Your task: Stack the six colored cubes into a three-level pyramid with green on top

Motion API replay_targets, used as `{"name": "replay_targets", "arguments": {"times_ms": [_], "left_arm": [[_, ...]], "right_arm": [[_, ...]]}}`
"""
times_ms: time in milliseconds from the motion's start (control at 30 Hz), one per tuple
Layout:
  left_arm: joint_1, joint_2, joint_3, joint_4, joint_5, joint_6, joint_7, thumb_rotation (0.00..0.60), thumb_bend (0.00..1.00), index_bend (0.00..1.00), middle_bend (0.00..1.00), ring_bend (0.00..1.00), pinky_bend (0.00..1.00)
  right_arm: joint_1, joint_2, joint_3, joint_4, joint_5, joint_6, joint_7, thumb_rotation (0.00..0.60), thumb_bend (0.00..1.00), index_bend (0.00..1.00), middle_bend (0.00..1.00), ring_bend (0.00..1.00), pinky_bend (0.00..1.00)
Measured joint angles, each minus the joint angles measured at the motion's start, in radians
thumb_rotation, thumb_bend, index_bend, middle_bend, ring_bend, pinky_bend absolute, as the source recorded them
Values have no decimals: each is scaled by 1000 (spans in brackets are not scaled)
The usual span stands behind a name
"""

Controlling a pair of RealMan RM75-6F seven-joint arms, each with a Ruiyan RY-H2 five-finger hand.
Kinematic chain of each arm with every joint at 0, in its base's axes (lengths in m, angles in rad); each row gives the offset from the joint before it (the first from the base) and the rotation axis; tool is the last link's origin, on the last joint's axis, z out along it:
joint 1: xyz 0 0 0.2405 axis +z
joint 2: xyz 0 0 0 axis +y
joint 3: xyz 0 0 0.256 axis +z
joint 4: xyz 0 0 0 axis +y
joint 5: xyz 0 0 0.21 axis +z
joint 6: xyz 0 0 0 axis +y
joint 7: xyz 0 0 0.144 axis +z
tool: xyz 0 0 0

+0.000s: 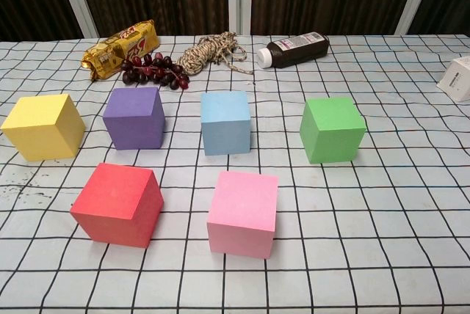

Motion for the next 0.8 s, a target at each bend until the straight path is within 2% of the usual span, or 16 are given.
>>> {"name": "replay_targets", "arguments": {"times_ms": [800], "left_arm": [[6,-8,-3,13,-21,-6,-15,600,0,58,98,0,0]], "right_arm": [[1,9,2,-13,-12,3,23,600,15,0,0,0,0]]}}
